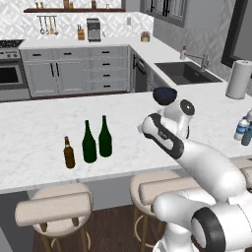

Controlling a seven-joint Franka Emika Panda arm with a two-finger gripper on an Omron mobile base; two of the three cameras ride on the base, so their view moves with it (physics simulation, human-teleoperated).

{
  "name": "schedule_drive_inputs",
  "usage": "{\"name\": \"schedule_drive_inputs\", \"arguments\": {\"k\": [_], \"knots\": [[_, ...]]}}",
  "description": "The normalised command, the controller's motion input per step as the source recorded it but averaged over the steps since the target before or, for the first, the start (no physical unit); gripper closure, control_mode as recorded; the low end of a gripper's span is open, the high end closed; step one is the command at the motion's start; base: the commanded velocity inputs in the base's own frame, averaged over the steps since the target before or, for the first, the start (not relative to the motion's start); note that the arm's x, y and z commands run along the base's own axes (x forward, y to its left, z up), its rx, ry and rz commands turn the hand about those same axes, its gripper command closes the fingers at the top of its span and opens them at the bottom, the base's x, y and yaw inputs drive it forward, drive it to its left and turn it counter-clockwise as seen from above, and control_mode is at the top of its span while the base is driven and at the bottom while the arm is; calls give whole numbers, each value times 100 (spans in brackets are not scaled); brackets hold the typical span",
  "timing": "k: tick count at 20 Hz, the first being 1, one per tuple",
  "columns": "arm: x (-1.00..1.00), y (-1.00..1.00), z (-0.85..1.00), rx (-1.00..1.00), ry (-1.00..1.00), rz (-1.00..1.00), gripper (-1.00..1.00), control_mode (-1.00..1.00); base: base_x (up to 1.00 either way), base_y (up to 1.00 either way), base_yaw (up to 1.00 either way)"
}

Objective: Move the plastic bottles in the middle to the plastics group, and the glass bottles in the middle to the glass group.

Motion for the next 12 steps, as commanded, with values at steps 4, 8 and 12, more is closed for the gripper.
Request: {"name": "schedule_drive_inputs", "arguments": {"k": [4,8,12], "knots": [[-45,-63,32,0,3,-40,-100,-100,0,0,0],[-62,-64,40,0,0,-27,-100,-100,0,0,0],[-76,-56,41,0,-3,-10,-100,-100,0,0,0]]}}
